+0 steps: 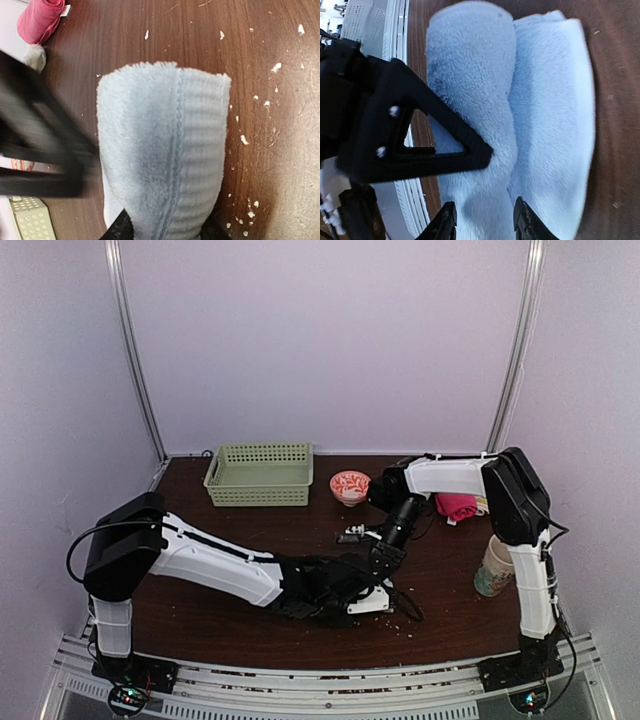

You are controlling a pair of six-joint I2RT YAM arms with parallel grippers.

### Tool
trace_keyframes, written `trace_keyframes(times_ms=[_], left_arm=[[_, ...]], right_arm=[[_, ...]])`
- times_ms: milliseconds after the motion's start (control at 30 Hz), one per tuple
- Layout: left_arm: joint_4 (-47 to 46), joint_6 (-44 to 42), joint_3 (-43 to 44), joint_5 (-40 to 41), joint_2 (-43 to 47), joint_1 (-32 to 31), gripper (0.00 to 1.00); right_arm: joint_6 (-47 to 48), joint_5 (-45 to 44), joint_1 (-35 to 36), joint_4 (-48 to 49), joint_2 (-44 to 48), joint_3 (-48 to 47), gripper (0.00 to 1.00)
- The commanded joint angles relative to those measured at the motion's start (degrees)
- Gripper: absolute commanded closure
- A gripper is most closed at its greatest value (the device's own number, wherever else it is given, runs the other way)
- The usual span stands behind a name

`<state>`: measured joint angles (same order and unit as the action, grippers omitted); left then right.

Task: Roll the towels
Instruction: Roll the towel at the center of the board.

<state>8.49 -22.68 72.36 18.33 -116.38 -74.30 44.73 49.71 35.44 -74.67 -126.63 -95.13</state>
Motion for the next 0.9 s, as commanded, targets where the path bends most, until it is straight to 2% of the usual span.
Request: trace_keyframes(times_ms=[0, 67, 200, 300, 367, 400, 433, 500, 567, 667, 767, 867], left_arm=[[11.00, 5.43, -2.02, -4.75, -1.78, 0.65, 0.65], [12.43, 7.51, -2.60, -7.96, -1.33, 1.34, 0.66], [18.61, 15.80, 0.79, -22.30, -4.27, 7.53, 0.67], [19.57, 18.81, 2.35, -29.96, -6.25, 11.23, 0.68], [19.99, 21.20, 3.80, -35.50, -7.71, 13.77, 0.68], [20.32, 22.28, 4.71, -38.75, -8.47, 15.16, 0.69], [20.49, 23.18, 5.32, -41.25, -8.99, 16.58, 0.69], [20.57, 24.17, 6.34, -44.68, -9.58, 17.97, 0.69], [20.78, 24.51, 7.27, -47.17, -10.05, 18.91, 0.69], [21.07, 25.08, 8.43, -52.03, -11.00, 20.34, 0.70], [19.74, 26.04, 8.54, -54.86, -11.73, 21.27, 0.71], [19.64, 26.45, 9.16, -56.26, -12.65, 21.63, 0.71]], right_arm=[[-2.68, -7.82, -3.87, -3.11, 11.65, -7.86, 0.60], [-4.81, -7.63, -5.27, -3.11, 15.84, -12.19, 0.59], [-2.48, -2.34, -5.74, -2.91, 26.20, -17.85, 0.56], [-2.04, 0.16, -5.10, 0.49, 32.03, -16.20, 0.53], [0.22, -0.85, -3.46, 2.10, 34.64, -13.29, 0.55], [2.31, -1.99, -2.16, 2.21, 36.27, -11.31, 0.58], [1.94, -3.89, -0.66, 6.44, 38.79, -7.48, 0.60], [-0.69, -10.31, 3.11, 15.93, 44.78, 2.49, 0.59], [0.67, -18.00, 7.71, 20.49, 48.54, 11.05, 0.58], [1.86, -27.74, 14.35, 23.42, 48.83, 19.81, 0.67], [0.68, -32.95, 16.64, 32.54, 49.54, 31.86, 0.67], [0.04, -38.93, 18.09, 40.45, 49.08, 38.23, 0.60]])
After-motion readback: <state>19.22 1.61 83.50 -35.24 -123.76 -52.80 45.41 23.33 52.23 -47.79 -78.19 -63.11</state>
